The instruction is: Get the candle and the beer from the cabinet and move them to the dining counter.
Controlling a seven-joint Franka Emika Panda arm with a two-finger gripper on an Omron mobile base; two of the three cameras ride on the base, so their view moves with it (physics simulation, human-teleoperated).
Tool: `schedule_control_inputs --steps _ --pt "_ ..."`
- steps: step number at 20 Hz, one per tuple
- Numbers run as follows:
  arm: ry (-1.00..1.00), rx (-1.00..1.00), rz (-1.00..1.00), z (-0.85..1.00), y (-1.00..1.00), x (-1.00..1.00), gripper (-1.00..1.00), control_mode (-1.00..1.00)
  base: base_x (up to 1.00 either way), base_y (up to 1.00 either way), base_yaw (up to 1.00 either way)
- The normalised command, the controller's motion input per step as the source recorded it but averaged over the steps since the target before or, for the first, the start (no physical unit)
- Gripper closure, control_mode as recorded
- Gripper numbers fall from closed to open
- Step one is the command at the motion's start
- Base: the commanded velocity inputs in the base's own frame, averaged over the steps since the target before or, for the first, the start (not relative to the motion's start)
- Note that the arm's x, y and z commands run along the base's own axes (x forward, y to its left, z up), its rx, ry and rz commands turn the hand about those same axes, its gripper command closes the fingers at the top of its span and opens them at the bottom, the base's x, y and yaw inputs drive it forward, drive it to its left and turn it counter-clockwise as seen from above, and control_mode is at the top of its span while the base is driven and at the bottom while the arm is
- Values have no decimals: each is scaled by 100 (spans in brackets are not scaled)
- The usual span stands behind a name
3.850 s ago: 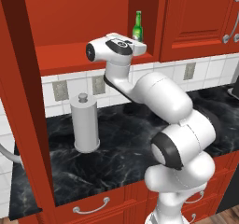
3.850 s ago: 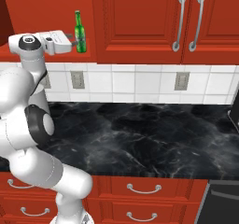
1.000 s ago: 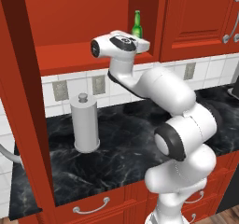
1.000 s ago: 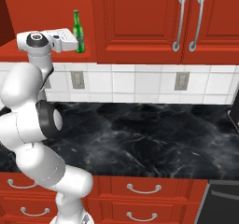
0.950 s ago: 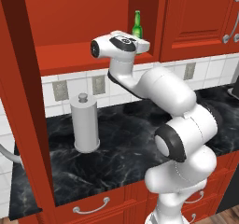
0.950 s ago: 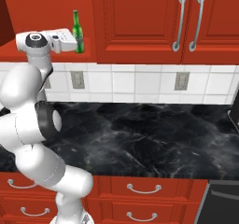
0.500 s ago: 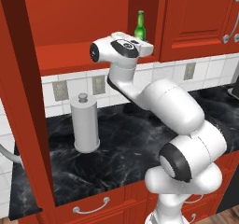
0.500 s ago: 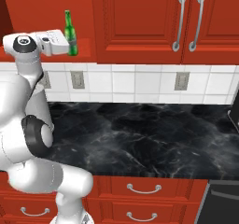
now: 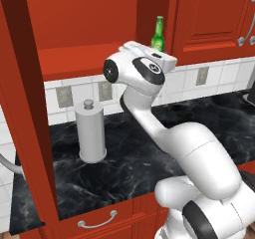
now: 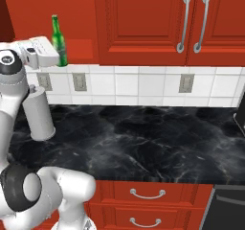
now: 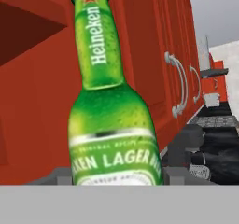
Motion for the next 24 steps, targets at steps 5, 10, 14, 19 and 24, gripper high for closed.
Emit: schedule_control_inputs --steps 5,10,14,19,24 --pt "-6 0 26 -2 -31 -87 100 -100 0 0 0" --pt "-5 0 39 -2 -34 -69 100 -100 0 0 0" --pt "-2 0 43 0 -37 -68 100 -100 0 0 0" --pt "-1 0 37 0 -32 -73 100 -100 0 0 0" --pt "0 0 11 -1 -1 -42 100 -100 0 0 0"
